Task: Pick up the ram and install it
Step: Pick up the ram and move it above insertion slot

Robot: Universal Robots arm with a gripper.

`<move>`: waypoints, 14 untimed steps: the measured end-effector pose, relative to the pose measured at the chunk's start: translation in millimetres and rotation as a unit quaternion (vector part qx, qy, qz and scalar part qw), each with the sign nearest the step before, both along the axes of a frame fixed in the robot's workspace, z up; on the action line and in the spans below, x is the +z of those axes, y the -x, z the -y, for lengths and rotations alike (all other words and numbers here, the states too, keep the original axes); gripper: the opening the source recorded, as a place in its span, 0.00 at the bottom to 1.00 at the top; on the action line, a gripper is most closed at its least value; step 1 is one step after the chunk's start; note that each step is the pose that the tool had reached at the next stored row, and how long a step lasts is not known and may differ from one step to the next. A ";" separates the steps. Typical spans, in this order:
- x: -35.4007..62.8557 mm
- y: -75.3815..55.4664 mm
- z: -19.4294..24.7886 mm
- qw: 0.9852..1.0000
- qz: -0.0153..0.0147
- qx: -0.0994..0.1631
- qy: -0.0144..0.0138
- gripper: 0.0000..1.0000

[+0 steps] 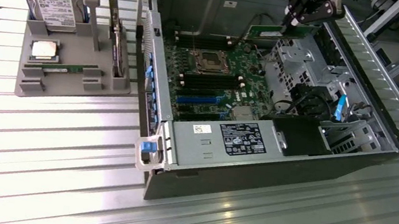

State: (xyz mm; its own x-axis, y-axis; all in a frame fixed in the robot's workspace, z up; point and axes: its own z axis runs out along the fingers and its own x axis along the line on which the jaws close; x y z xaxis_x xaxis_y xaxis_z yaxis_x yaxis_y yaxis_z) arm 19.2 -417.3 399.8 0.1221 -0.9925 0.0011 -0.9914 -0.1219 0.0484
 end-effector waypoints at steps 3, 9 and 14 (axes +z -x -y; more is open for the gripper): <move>0.0 -3.5 0.0 1.000 0.000 0.000 0.000 0.14; 0.0 -12.5 0.0 1.000 0.000 0.000 0.001 0.14; 0.0 -18.2 0.0 1.000 0.000 0.000 0.001 0.14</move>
State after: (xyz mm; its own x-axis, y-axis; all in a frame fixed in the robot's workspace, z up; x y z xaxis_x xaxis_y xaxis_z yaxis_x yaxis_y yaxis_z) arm 37.4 -417.3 399.8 0.1221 -0.9925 0.0033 -0.9914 -0.1218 0.0487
